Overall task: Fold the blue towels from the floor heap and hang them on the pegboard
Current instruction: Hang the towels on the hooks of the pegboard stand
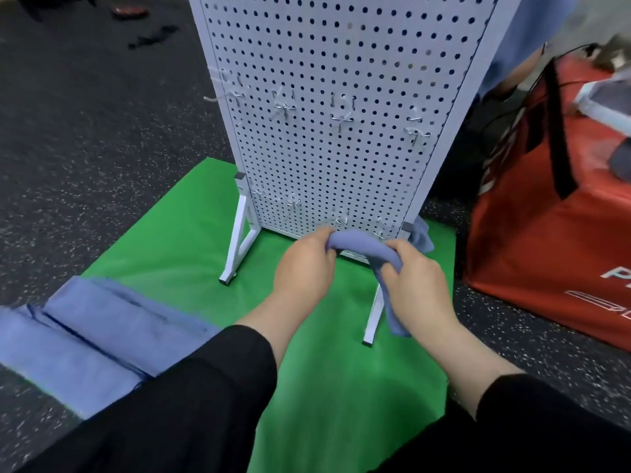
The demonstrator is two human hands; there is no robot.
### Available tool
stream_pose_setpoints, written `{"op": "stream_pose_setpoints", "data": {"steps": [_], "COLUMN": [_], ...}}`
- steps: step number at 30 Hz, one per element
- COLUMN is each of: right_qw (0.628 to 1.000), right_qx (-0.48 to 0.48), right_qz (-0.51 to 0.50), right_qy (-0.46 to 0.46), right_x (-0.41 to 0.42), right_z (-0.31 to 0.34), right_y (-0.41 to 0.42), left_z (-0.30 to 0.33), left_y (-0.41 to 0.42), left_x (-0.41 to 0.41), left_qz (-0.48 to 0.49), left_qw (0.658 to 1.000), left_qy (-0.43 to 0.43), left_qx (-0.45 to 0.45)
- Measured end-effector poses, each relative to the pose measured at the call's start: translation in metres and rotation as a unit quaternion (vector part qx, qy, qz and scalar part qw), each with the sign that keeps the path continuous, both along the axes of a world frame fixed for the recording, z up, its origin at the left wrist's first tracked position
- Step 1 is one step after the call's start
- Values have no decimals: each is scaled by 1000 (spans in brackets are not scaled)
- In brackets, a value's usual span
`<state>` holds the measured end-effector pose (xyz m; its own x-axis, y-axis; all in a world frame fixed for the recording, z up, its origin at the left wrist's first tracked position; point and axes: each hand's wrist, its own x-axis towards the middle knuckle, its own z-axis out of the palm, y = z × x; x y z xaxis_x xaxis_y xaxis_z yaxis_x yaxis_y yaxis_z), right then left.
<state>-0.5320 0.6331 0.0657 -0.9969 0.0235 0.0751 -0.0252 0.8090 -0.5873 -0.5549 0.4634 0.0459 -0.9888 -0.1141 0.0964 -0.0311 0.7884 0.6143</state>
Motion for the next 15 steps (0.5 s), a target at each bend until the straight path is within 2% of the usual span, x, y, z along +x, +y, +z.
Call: {"op": "stream_pose_setpoints", "data": {"steps": [8, 15], "right_qw": [998, 997], "right_qx": [-14, -2], "right_qz": [-65, -73], "right_qy": [16, 1], "right_x": [-56, -48], "right_z": [-28, -96], "right_y": [4, -10], "left_z": [-24, -85], "left_y": [5, 2], "left_x": [-72, -81], "left_qz": [-90, -123], "left_qw": [996, 988], "left_qy": [-5, -72], "left_qx": [-9, 61]}}
